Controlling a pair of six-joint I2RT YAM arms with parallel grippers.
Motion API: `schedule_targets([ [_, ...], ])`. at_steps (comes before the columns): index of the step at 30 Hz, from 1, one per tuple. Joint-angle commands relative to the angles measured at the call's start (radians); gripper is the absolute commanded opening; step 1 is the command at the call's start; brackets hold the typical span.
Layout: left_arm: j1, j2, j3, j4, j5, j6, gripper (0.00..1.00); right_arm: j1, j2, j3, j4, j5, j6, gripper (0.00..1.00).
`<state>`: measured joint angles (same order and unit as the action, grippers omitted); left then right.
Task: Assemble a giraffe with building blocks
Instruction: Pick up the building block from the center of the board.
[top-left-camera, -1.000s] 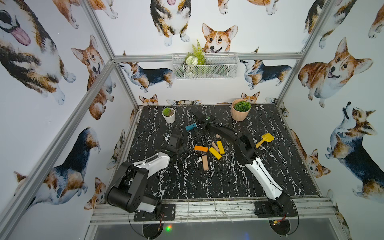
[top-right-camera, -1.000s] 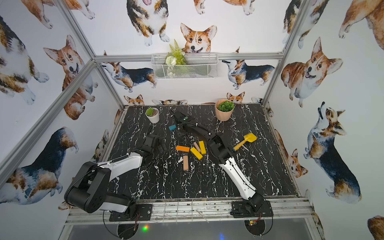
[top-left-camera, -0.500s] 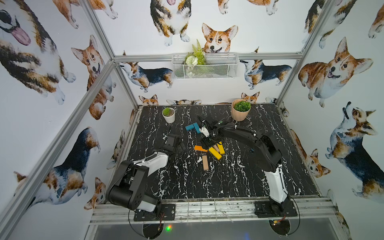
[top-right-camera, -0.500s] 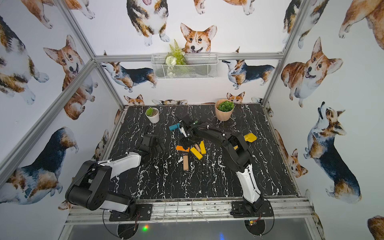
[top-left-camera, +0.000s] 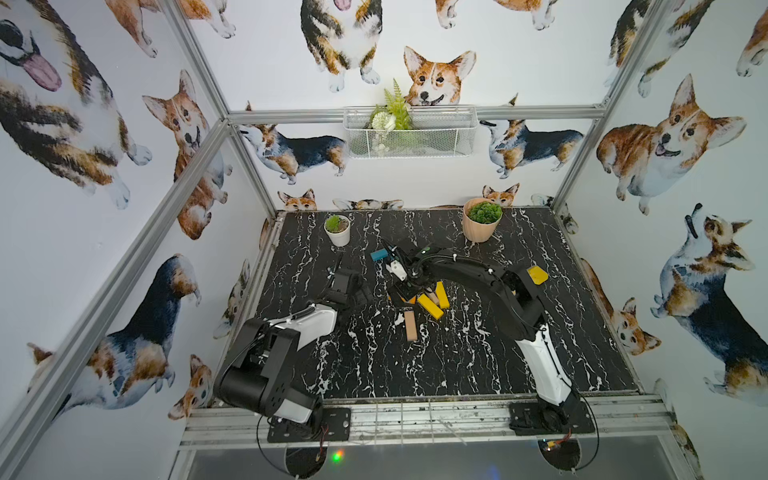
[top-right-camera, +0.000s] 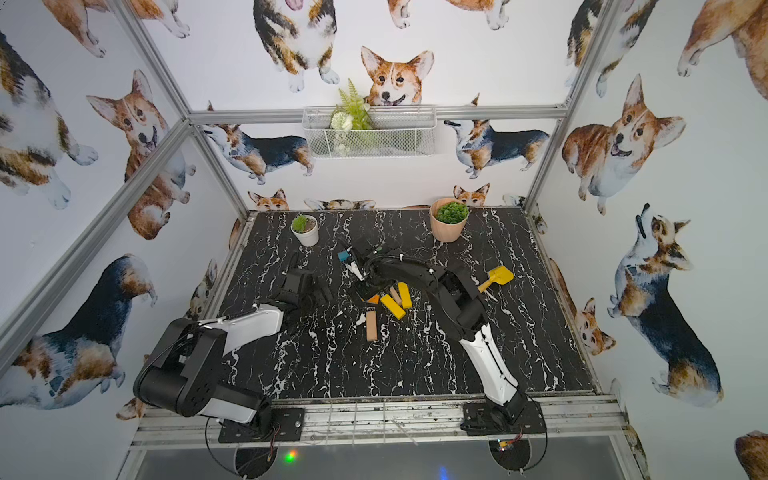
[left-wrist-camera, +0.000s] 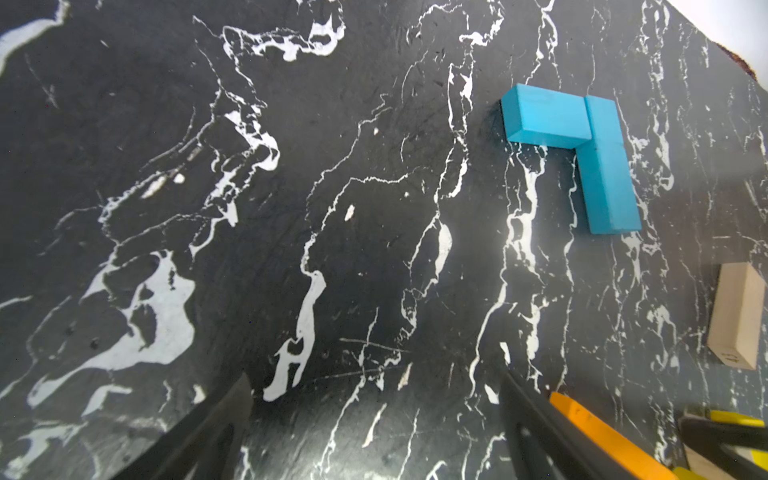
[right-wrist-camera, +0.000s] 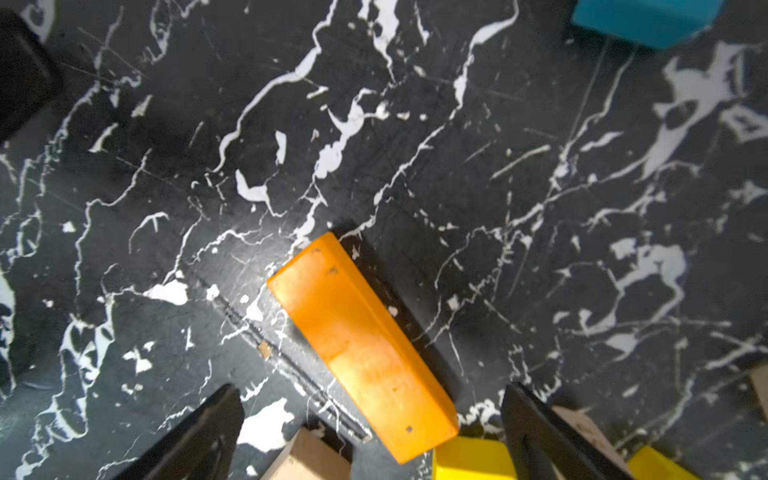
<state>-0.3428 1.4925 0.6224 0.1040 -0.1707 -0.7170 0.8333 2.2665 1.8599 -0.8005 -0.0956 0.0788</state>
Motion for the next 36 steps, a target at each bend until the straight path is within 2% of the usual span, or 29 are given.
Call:
schedule_targets([
  [1,0.001,-0.002,0.002,0.026,0.002,-0.002,0.95,0.003,0.027,0.032,-0.055,0.022,-0.04,1.0],
  [4,0.002,-0.005,0.002,0.026,0.002,0.001,0.95,0.003,0.036,0.033,-0.054,0.019,-0.044,0.95],
  [7,0.001,-0.008,0.002,0.024,0.003,0.004,0.95,0.004,0.029,0.013,-0.043,0.013,-0.04,0.82],
  [11,0.001,-0.012,0.002,0.025,0.002,0.007,0.95,0.01,0.022,-0.014,-0.029,0.061,-0.032,0.74],
  [17,0.001,-0.029,-0.003,0.022,0.0,0.01,0.95,0.01,0.03,-0.027,-0.017,0.163,-0.008,0.51],
  [21,0.001,-0.036,-0.006,0.023,-0.003,0.01,0.95,0.01,0.02,-0.041,0.01,0.202,0.015,0.3],
  [29,-0.001,-0.033,-0.006,0.023,0.001,0.01,0.95,0.005,-0.015,-0.024,0.002,0.284,0.138,0.21],
  [33,0.001,-0.034,-0.006,0.023,0.001,0.007,0.95,-0.031,-0.045,-0.018,-0.003,0.24,0.211,0.21],
  [36,0.001,-0.028,-0.004,0.024,0.006,0.004,0.95,-0.042,-0.041,-0.002,-0.003,0.222,0.206,0.2],
])
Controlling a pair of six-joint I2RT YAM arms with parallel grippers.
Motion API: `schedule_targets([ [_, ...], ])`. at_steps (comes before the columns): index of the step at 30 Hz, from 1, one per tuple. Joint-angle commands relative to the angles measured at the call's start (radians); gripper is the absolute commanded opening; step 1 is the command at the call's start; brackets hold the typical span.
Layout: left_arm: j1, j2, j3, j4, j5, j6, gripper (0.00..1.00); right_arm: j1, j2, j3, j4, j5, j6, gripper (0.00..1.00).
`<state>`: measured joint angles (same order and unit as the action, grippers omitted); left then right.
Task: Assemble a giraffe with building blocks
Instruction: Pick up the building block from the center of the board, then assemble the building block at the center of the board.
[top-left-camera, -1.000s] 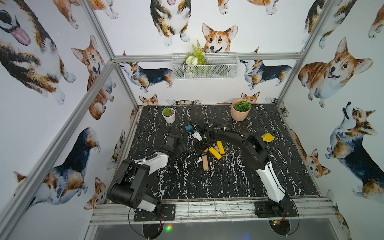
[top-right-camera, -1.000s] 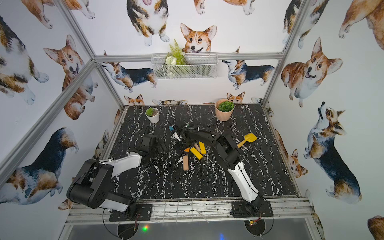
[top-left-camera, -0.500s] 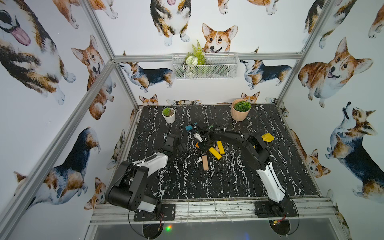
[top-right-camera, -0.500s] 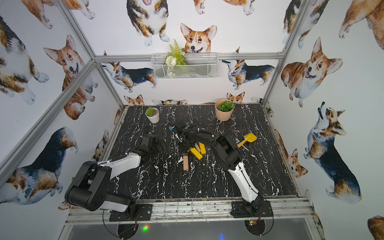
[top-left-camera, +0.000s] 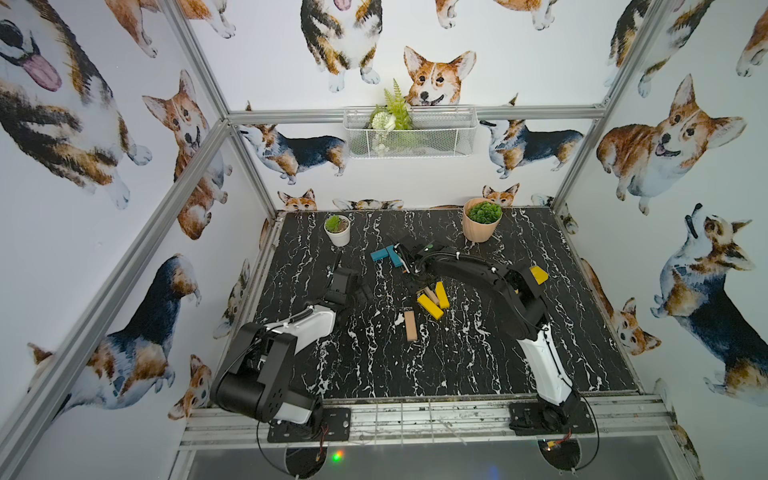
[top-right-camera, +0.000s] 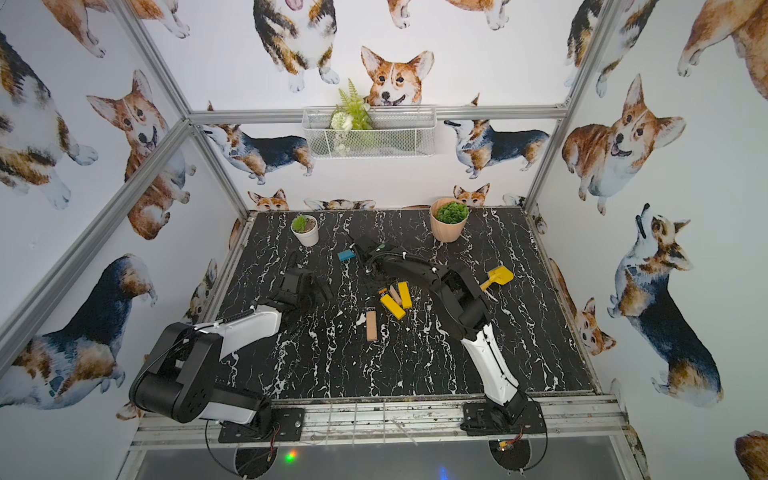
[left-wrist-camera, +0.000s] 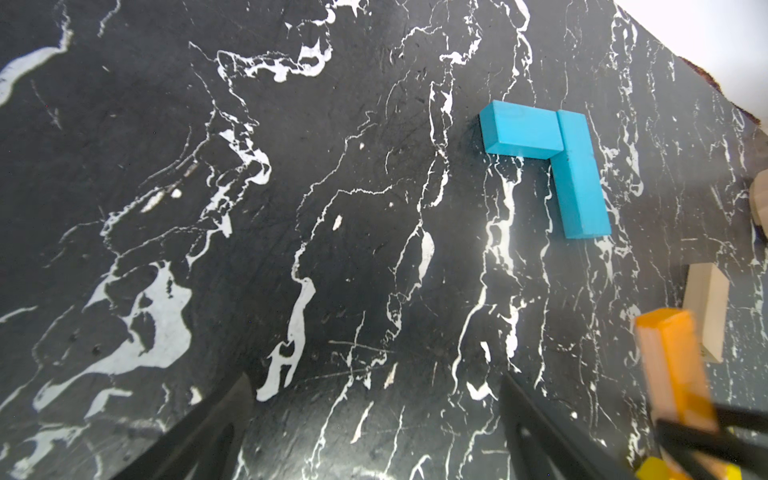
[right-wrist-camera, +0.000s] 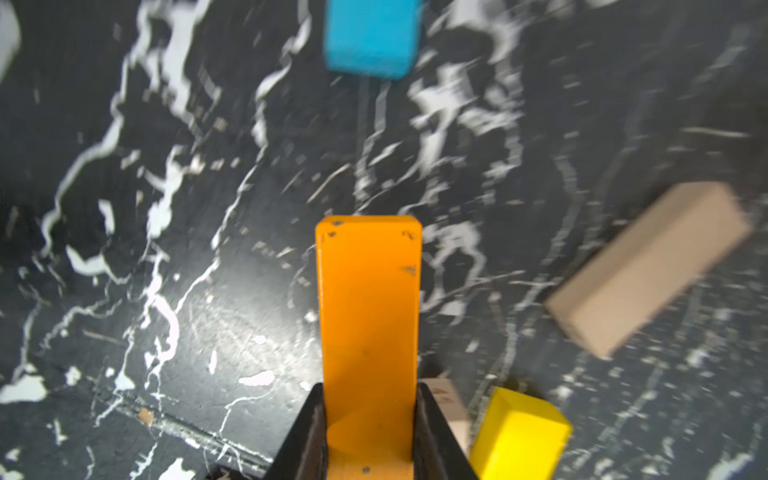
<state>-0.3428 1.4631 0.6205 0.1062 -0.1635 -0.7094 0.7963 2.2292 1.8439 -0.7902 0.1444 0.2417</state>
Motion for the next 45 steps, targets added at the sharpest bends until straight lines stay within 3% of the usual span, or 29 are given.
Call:
schedule_targets([
  [1,0.0,0.005,-0.001,0.022,0.002,-0.004,0.95,-0.006,0.005,0.027,-0.021,-0.02,0.039,0.2],
  [14,0.0,0.02,0.008,0.016,0.007,-0.005,0.95,-0.008,0.218,0.33,-0.184,-0.009,0.091,0.2],
  [45,0.001,0.008,0.01,0.01,0.005,0.003,0.95,-0.004,0.297,0.419,-0.204,-0.03,0.096,0.22],
])
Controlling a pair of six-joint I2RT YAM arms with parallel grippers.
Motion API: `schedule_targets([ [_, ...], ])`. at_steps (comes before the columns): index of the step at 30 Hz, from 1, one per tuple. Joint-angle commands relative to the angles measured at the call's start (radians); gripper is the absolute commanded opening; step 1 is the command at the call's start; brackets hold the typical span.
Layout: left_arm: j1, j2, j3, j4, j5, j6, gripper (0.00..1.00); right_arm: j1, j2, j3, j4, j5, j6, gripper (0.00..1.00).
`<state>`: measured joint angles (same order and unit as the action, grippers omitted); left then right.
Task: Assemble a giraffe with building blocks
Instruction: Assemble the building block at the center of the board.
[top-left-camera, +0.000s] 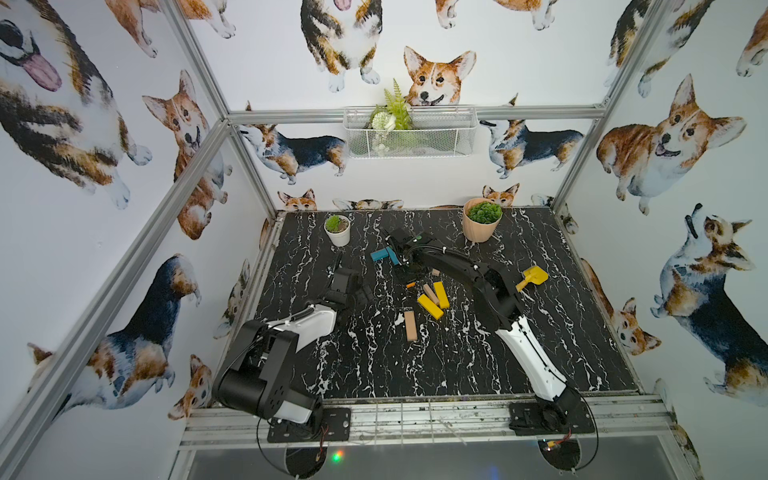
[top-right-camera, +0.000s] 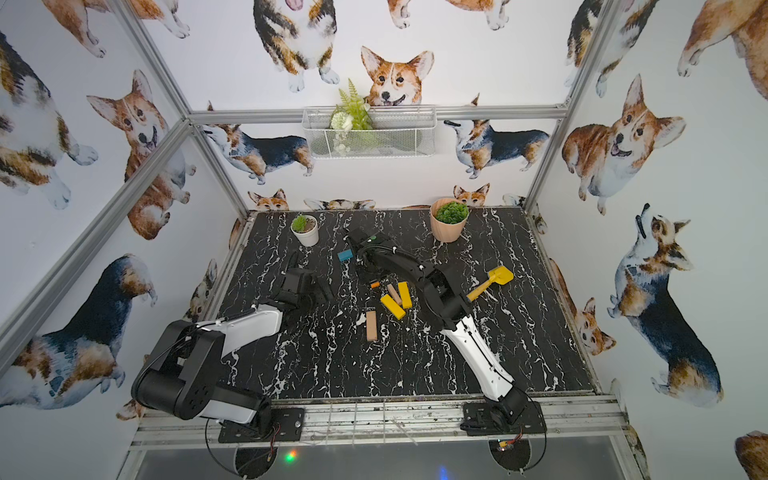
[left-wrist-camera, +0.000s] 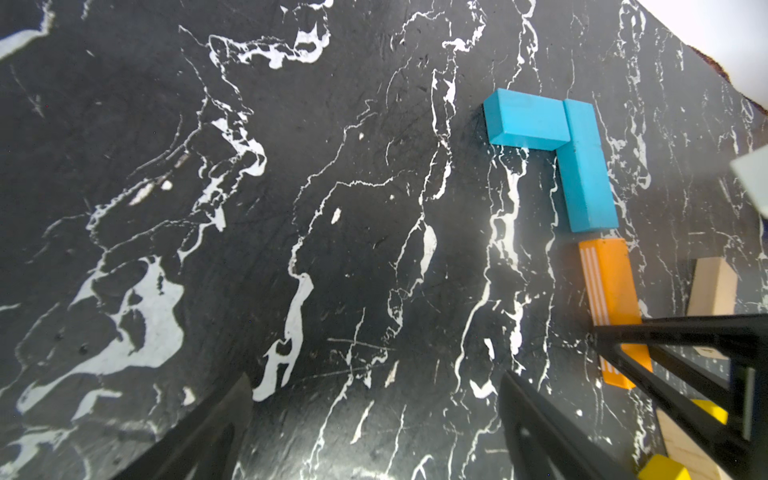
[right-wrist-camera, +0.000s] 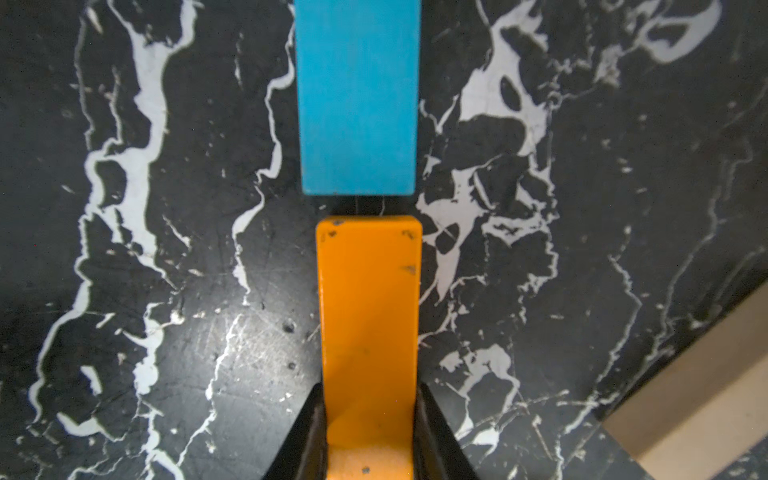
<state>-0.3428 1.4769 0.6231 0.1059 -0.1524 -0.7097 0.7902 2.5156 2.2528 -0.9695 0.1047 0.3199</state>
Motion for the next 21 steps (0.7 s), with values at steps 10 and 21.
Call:
schedule_targets([
  [10,0.001,-0.006,0.008,0.012,-0.004,0.004,0.95,0.001,0.026,0.017,-0.02,0.007,0.022,0.22],
  [21,0.0,-0.012,0.006,0.01,-0.007,0.006,0.95,-0.006,0.043,0.028,-0.025,-0.002,0.018,0.22],
])
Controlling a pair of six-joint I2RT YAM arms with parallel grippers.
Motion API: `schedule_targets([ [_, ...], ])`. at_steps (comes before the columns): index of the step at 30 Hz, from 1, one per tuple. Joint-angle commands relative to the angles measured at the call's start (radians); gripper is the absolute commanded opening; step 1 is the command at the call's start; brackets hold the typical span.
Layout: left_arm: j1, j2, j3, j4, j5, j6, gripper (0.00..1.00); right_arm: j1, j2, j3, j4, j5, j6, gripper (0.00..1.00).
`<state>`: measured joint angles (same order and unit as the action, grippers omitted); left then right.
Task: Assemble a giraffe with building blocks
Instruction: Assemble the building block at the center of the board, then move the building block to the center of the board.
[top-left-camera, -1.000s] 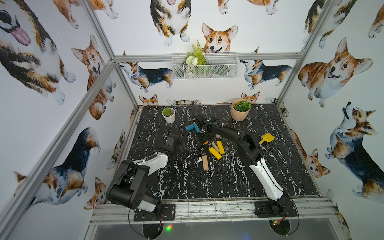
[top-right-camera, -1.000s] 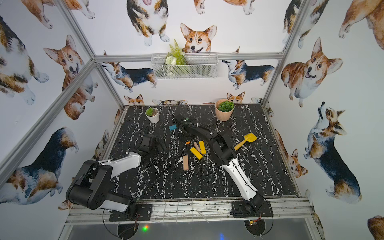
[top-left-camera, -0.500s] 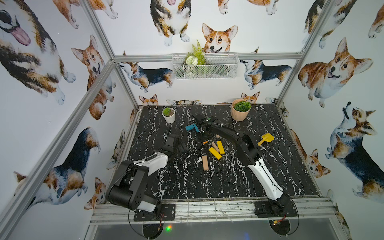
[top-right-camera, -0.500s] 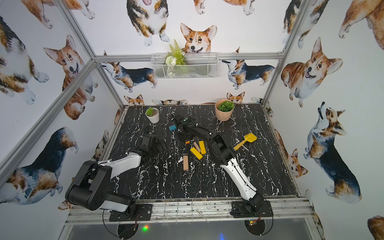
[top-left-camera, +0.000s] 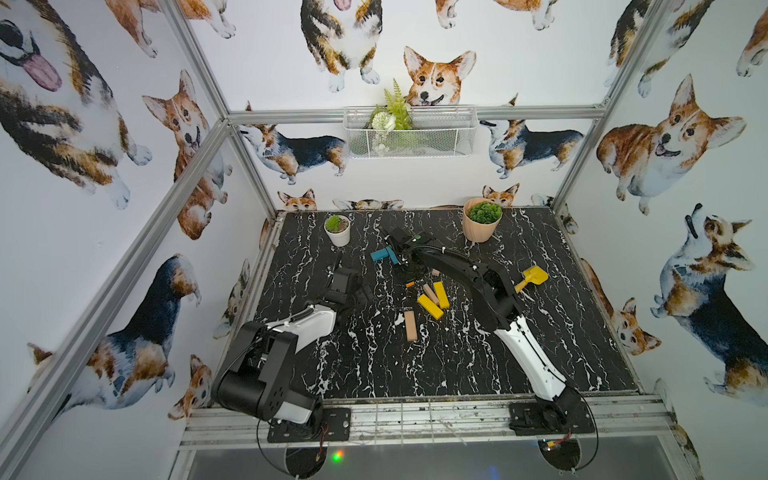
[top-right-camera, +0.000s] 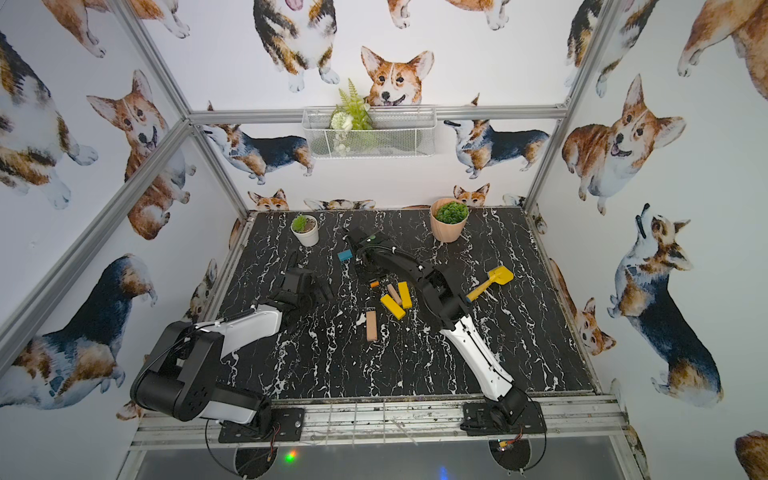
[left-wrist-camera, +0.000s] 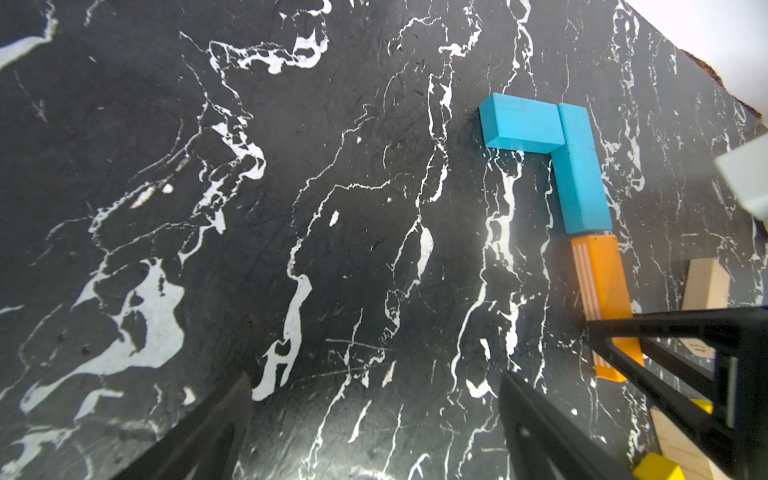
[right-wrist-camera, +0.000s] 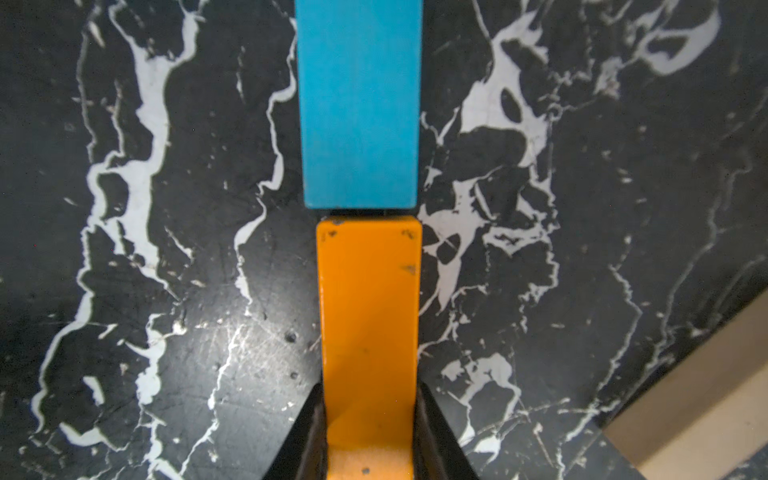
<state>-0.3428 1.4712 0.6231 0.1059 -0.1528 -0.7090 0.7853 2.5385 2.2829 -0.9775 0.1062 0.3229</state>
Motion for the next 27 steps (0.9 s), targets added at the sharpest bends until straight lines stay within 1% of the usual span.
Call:
schedule_targets([
  [1,0.0,-0.006,0.006,0.011,-0.007,0.005,0.95,-0.002,0.019,-0.001,-0.016,-0.002,0.015,0.22],
  [7,0.001,-0.003,0.006,0.012,-0.007,0.006,0.95,-0.003,0.027,0.007,-0.016,-0.009,0.015,0.25],
  [9,0.0,-0.003,0.007,0.012,-0.007,0.007,0.95,-0.003,0.031,0.019,-0.026,-0.009,0.016,0.28],
  [10,0.0,-0.003,0.007,0.014,-0.007,0.008,0.95,-0.004,0.03,0.022,-0.029,-0.009,0.016,0.31],
  [11,0.001,-0.003,0.007,0.014,-0.007,0.008,0.95,-0.003,0.026,0.026,-0.034,-0.007,0.016,0.37],
  [16,0.001,-0.009,0.007,0.014,-0.016,0.024,0.95,-0.006,-0.028,0.023,-0.035,-0.015,0.016,0.5],
  [18,-0.001,-0.021,0.001,0.02,-0.024,0.036,0.95,-0.009,-0.062,0.02,-0.034,-0.025,0.019,0.61],
  [20,0.0,-0.033,-0.006,0.026,-0.034,0.044,0.95,-0.01,-0.103,0.004,-0.032,-0.029,0.018,0.68],
  [23,0.0,-0.045,-0.021,0.044,-0.036,0.058,0.95,-0.01,-0.198,-0.073,-0.029,-0.029,0.016,0.71],
  [25,-0.001,-0.046,-0.027,0.054,-0.03,0.062,0.95,-0.01,-0.292,-0.192,0.002,-0.03,0.017,0.72],
  [27,-0.002,-0.04,-0.029,0.056,-0.01,0.05,0.95,-0.01,-0.418,-0.372,0.088,-0.064,0.021,0.71],
])
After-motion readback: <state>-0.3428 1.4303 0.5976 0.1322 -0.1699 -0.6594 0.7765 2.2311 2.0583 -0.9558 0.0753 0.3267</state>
